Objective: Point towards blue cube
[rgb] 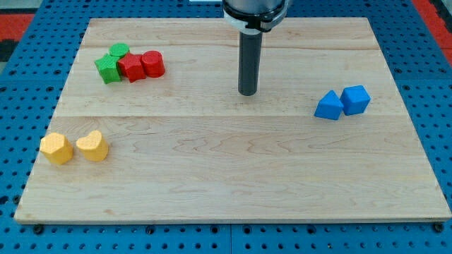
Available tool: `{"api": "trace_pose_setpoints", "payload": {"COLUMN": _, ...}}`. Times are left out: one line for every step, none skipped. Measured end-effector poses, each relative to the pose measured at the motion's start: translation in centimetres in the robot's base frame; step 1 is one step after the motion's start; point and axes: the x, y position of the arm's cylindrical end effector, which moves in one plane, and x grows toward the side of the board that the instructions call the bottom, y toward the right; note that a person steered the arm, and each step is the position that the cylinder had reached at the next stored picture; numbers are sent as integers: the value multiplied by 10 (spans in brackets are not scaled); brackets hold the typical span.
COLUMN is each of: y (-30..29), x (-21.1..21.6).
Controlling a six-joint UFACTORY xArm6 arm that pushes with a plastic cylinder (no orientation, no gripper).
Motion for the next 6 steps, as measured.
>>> {"api": "trace_pose_setpoints", "payload": {"y": 0, "x": 0}}
{"api": "trace_pose_setpoints", "payload": {"y": 6, "x": -8}}
{"api": "trace_pose_setpoints", "payload": {"y": 49, "x": -16}}
{"api": "trace_pose_setpoints", "payload": {"y": 114, "x": -24}}
{"api": "trace_pose_setpoints", "payload": {"y": 187, "x": -19}}
{"api": "trace_pose_setpoints", "payload": {"y": 237, "x": -12}}
